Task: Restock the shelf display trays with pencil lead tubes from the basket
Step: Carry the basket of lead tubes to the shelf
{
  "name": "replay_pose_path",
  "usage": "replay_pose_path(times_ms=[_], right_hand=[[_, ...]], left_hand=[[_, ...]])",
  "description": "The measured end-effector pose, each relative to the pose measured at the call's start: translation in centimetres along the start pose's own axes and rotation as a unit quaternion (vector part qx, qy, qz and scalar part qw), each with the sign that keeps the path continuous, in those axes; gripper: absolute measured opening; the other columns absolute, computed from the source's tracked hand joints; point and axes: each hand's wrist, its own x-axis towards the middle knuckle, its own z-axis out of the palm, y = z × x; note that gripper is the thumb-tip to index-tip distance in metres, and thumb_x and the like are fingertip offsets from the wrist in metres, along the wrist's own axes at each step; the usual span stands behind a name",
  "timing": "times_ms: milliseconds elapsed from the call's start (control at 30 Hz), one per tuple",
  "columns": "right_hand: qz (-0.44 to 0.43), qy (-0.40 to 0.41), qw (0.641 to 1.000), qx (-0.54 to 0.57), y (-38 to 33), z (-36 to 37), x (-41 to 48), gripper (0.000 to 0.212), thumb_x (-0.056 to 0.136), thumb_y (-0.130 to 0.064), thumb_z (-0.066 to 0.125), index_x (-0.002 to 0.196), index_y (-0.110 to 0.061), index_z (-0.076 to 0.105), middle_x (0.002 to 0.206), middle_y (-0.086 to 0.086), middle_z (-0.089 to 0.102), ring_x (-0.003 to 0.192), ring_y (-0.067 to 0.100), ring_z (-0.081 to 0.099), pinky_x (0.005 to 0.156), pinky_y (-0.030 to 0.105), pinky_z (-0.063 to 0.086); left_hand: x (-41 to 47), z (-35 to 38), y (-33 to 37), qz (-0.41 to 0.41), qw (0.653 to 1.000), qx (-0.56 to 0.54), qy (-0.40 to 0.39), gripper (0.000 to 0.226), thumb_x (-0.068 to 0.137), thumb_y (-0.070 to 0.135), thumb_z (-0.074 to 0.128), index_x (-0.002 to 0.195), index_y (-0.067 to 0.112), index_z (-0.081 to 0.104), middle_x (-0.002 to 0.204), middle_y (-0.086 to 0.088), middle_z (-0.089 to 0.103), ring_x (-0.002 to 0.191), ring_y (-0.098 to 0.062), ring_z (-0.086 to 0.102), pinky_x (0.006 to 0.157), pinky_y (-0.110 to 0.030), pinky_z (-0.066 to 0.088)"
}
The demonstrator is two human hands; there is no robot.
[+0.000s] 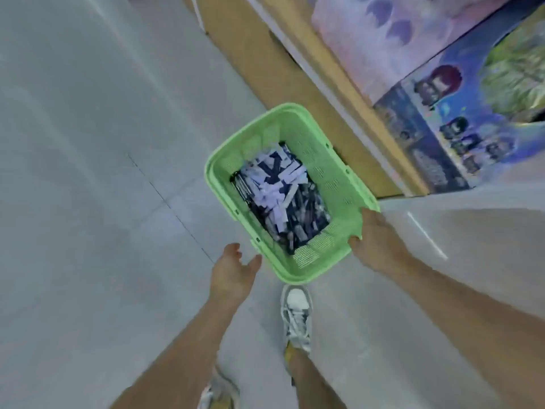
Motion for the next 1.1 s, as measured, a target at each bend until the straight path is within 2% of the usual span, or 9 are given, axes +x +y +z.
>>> replay_pose_path(times_ms=[100, 200, 333, 400, 467, 633, 800, 933, 1100], right_hand=[[0.012, 0.036, 0.999, 0.023, 1.4, 3.1, 4.2, 0.07, 0.092, -0.015, 0.058, 0.149, -0.002, 0.021, 0.15, 0.02, 0.029, 0.134, 0.039, 0.034, 0.103, 0.044, 0.038], [0.012, 0.051, 0.999, 0.003, 2.3, 4.8, 6.6, 0.069, 0.092, -0.012, 0.056, 0.149, -0.003, 0.019, 0.151, 0.016, 0.029, 0.134, 0.035, 0.027, 0.1, 0.045, 0.038], [-0.009, 0.065, 0.997, -0.035, 2.4, 5.2, 7.6, 0.075, 0.091, -0.014, 0.056, 0.153, -0.013, 0.014, 0.154, 0.017, 0.023, 0.134, 0.036, 0.026, 0.104, 0.049, 0.036], [-0.009, 0.083, 0.995, -0.048, 1.5, 5.0, 7.1, 0.076, 0.089, -0.016, 0.058, 0.152, -0.018, 0.016, 0.146, 0.016, 0.026, 0.13, 0.034, 0.028, 0.098, 0.05, 0.041], [-0.011, 0.122, 0.99, -0.069, 0.2, 4.2, 6.2, 0.076, 0.086, -0.015, 0.06, 0.15, -0.021, 0.019, 0.138, 0.014, 0.029, 0.123, 0.032, 0.03, 0.09, 0.048, 0.041], [-0.03, 0.15, 0.988, -0.017, -5.6, -0.1, 3.1, 0.079, 0.082, -0.014, 0.062, 0.149, -0.023, 0.019, 0.135, 0.012, 0.029, 0.121, 0.03, 0.028, 0.087, 0.046, 0.041], [-0.118, 0.077, 0.99, -0.03, -13.6, -9.4, -1.0, 0.056, 0.088, -0.02, 0.06, 0.14, -0.015, 0.042, 0.125, 0.016, 0.053, 0.112, 0.033, 0.049, 0.077, 0.034, 0.039], [-0.102, -0.116, 0.978, 0.143, -22.0, -15.8, -6.2, 0.042, 0.088, -0.021, 0.069, 0.127, -0.018, 0.054, 0.116, 0.005, 0.066, 0.097, 0.023, 0.064, 0.082, 0.035, 0.053], [-0.111, -0.08, 0.964, 0.23, -34.1, -21.5, -13.3, 0.03, 0.086, 0.001, 0.067, 0.105, -0.017, 0.055, 0.091, 0.004, 0.064, 0.077, 0.017, 0.062, 0.066, 0.027, 0.051]], left_hand=[[4.4, 5.0, -0.8, -0.101, 0.983, -0.146, -0.049, 0.067, 0.087, 0.036, 0.067, 0.142, 0.011, 0.037, 0.133, -0.006, 0.054, 0.108, -0.023, 0.058, 0.083, -0.027, 0.043], [7.2, 8.4, -0.9, -0.153, 0.945, -0.286, -0.037, 0.032, 0.083, 0.023, 0.073, 0.109, 0.021, 0.055, 0.104, -0.005, 0.068, 0.083, -0.021, 0.068, 0.074, -0.038, 0.058], [8.9, 9.1, -0.7, -0.163, 0.929, -0.332, 0.028, 0.035, 0.079, -0.002, 0.068, 0.105, 0.019, 0.058, 0.092, -0.004, 0.068, 0.081, -0.026, 0.068, 0.076, -0.044, 0.059], [8.6, 7.4, -0.4, -0.157, 0.928, -0.337, 0.032, 0.032, 0.077, -0.008, 0.065, 0.094, 0.018, 0.059, 0.091, -0.008, 0.067, 0.082, -0.03, 0.067, 0.077, -0.047, 0.058], [7.5, 4.6, 0.4, -0.151, 0.925, -0.349, 0.032, 0.034, 0.074, -0.014, 0.061, 0.087, 0.017, 0.057, 0.094, -0.014, 0.067, 0.083, -0.034, 0.067, 0.076, -0.049, 0.058], [1.9, -3.4, 1.8, -0.154, 0.924, -0.347, 0.039, 0.035, 0.072, -0.018, 0.058, 0.095, 0.008, 0.06, 0.097, -0.021, 0.066, 0.084, -0.039, 0.067, 0.071, -0.052, 0.058], [-6.7, -15.2, 2.8, -0.153, 0.931, -0.325, 0.063, 0.039, 0.072, -0.02, 0.057, 0.102, 0.005, 0.06, 0.088, -0.02, 0.068, 0.069, -0.037, 0.067, 0.062, -0.045, 0.058], [-13.0, -26.1, 4.3, -0.126, 0.936, -0.319, 0.078, 0.037, 0.072, -0.022, 0.055, 0.097, 0.005, 0.06, 0.089, -0.022, 0.07, 0.071, -0.039, 0.069, 0.062, -0.047, 0.059], [-15.3, -40.2, 6.8, -0.073, 0.945, -0.297, 0.11, 0.031, 0.075, -0.016, 0.055, 0.093, 0.009, 0.058, 0.092, -0.019, 0.067, 0.074, -0.035, 0.066, 0.063, -0.04, 0.057]])
